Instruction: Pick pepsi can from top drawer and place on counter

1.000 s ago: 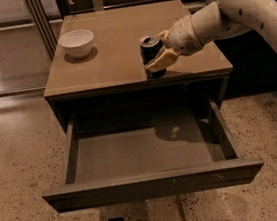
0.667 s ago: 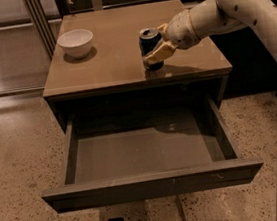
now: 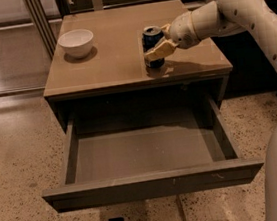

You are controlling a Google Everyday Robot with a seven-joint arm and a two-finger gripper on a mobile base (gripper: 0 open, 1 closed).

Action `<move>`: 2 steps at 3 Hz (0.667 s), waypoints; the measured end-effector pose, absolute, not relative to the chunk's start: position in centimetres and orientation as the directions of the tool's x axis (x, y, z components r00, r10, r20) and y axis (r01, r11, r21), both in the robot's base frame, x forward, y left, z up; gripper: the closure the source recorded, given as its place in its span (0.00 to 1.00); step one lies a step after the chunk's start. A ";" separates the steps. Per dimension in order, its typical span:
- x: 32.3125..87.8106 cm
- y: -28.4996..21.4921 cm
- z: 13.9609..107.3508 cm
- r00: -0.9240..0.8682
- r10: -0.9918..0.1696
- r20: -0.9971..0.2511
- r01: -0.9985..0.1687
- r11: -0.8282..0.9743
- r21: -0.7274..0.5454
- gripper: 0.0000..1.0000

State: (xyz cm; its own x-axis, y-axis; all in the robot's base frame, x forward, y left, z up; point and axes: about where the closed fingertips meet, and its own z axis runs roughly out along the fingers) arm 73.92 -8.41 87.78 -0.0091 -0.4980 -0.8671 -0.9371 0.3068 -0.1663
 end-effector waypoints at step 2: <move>74.5 -9.1 86.2 -0.076 -0.460 -0.884 -0.931 0.351 -0.103 1.00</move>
Offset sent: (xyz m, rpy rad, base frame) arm 0.0063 -0.0192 -0.0204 0.0584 0.0744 -0.0726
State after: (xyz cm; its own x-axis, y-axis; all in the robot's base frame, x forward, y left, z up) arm 74.46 -9.15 86.23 -0.0763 -0.4603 -0.8845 -0.9307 0.3512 -0.1025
